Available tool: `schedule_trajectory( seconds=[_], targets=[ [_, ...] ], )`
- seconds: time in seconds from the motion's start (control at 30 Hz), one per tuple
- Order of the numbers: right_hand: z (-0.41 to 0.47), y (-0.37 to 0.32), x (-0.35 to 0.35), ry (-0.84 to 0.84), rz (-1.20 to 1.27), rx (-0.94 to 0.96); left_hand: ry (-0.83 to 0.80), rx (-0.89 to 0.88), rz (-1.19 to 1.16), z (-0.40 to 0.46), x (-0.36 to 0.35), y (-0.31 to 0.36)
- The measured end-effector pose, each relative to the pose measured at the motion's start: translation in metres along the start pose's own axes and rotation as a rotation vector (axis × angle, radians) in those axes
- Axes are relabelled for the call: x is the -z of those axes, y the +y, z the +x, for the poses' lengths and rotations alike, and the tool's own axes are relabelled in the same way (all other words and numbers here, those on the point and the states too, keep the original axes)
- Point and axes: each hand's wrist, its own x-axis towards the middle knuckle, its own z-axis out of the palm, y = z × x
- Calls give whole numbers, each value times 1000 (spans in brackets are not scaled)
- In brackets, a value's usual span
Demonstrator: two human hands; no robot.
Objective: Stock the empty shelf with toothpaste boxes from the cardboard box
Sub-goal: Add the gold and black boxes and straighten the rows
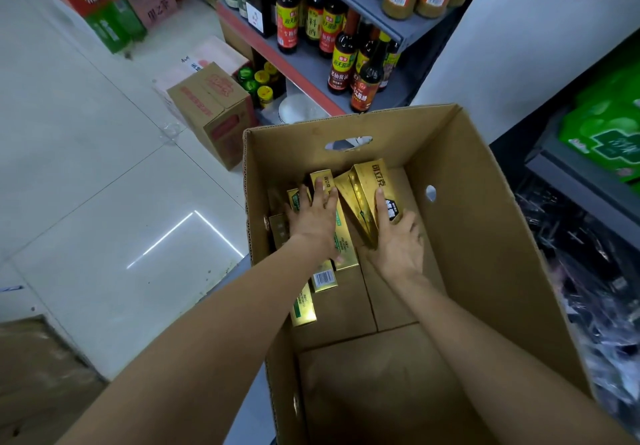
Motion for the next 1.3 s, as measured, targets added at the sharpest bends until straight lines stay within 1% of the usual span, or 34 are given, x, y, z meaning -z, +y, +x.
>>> schedule_trajectory(
  seconds=[0.1, 0.17, 0.2, 0.27, 0.33, 0.37, 0.4, 0.43, 0.47, 0.5, 0.53, 0.57, 0.6, 0.67, 0.7, 0.77, 0.83, 0.97, 1.07, 1.2, 1.3],
  targets=[
    [5, 7, 6, -28, 30, 14, 2, 9, -8, -1, 0, 1],
    [7, 9, 13, -63, 136, -26, 2, 7, -7, -2, 3, 1],
    [8, 10, 18, -91, 266, -65, 1, 6, -9, -4, 5, 1],
    [8, 14, 24, -161, 651, -139, -8, 7, -34, -8, 6, 0],
    [-1, 25, 35, -200, 990, -139, 48, -4, -123, -17, 11, 5],
    [-9, 31, 44, -213, 1081, -110, 104, -6, -268, -23, 15, 11],
    [-18, 38, 53, -221, 1137, -68, 135, 9, -493, -29, 23, 17],
    [-27, 45, 63, -223, 1178, -22, 107, 48, -779, -37, 32, 25],
    [-35, 51, 73, -221, 1216, 20, 14, 74, -1088, -44, 42, 33],
    [-43, 57, 84, -209, 1243, 66, -108, 72, -1334, -53, 51, 41],
    [-49, 63, 93, -191, 1254, 112, -187, 37, -1494, -60, 57, 50],
    [-55, 69, 104, -161, 1248, 153, -200, -18, -1554, -64, 63, 59],
    [-59, 76, 112, -125, 1249, 188, -156, -74, -1571, -69, 69, 70],
    [-66, 92, 133, -47, 1291, 244, 18, -154, -1551, -77, 85, 97],
    [-69, 102, 145, -18, 1350, 239, 76, -194, -1549, -80, 94, 111],
    [-73, 132, 169, 0, 1508, 159, 144, -269, -1555, -93, 114, 144],
    [-77, 174, 188, 37, 1593, 134, 159, -317, -1566, -104, 132, 182],
    [-95, 269, 231, 108, 1606, 77, 170, -417, -1567, -123, 166, 270],
    [-108, 334, 268, 177, 1505, 118, 177, -464, -1639, -128, 188, 334],
    [-112, 399, 314, 352, 1378, 148, 198, -484, -1745, -126, 215, 404],
    [-101, 438, 342, 446, 1314, 172, 275, -482, -1743, -123, 239, 441]
  ],
)
